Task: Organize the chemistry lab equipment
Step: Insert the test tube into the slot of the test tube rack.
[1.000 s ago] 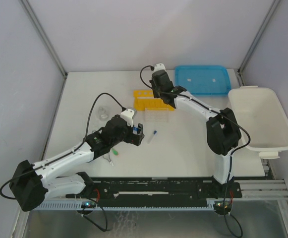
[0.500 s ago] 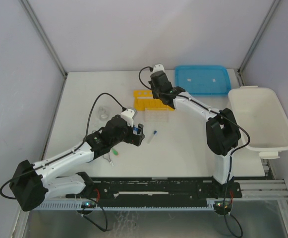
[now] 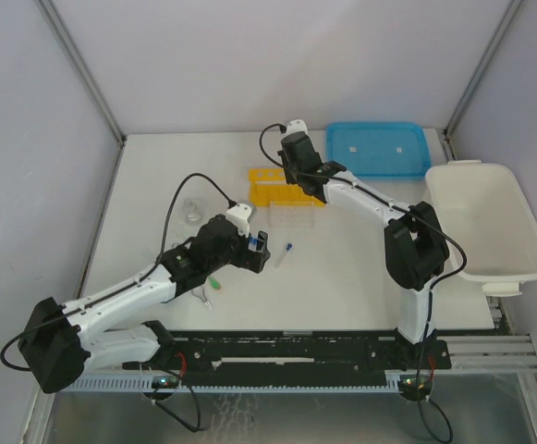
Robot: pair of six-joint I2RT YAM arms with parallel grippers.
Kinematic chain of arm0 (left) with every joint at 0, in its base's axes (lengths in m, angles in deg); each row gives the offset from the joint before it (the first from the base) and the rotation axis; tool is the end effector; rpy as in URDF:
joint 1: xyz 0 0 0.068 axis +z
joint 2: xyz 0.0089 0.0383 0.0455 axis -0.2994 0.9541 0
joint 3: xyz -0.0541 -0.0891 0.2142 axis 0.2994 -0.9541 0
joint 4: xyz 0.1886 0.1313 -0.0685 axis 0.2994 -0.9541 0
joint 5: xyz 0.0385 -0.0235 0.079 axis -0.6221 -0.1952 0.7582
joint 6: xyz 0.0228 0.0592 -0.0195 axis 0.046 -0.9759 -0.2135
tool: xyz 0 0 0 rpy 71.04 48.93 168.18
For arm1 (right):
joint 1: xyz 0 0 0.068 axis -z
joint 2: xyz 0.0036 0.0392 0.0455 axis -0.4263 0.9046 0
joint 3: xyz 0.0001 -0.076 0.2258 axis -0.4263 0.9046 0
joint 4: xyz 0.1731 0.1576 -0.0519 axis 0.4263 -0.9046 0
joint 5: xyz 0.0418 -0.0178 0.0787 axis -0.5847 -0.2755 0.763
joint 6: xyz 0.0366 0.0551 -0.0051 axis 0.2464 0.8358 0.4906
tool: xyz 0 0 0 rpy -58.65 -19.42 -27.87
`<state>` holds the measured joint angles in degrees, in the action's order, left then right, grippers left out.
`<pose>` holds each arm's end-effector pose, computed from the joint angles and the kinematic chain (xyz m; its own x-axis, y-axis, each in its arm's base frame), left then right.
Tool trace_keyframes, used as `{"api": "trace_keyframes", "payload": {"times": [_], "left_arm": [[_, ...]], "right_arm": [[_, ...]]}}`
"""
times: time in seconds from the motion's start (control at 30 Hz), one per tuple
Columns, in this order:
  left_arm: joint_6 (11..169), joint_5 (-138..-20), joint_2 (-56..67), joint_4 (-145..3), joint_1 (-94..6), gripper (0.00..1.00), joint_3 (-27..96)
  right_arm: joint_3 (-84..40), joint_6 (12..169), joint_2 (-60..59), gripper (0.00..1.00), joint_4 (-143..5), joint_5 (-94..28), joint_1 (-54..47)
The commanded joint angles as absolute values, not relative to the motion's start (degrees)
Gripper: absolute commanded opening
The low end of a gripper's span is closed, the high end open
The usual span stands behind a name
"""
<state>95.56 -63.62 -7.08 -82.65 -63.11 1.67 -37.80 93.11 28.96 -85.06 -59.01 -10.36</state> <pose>0.1783 -0.1733 0.2130 -0.5516 0.1505 -0.8205 0.4965 0.8496 -0.1780 0.3596 0.2370 0.2372 -0.5279 -0.1841 -0.8291 -0.2605 0.9643 -0.0483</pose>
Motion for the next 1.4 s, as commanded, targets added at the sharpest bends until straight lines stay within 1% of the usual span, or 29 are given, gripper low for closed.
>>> {"api": "trace_keyframes", "payload": {"times": [0.0, 1.37], "left_arm": [[95.5, -64.2, -6.9, -80.3, -62.7, 1.00, 1.6], [95.9, -65.2, -6.0, -79.7, -62.7, 1.00, 1.3]], "right_arm": [[-38.0, 92.7, 28.5, 0.00, -84.2, -59.9, -10.0], [-37.5, 94.4, 32.6, 0.00, -83.4, -58.0, -9.5]]}}
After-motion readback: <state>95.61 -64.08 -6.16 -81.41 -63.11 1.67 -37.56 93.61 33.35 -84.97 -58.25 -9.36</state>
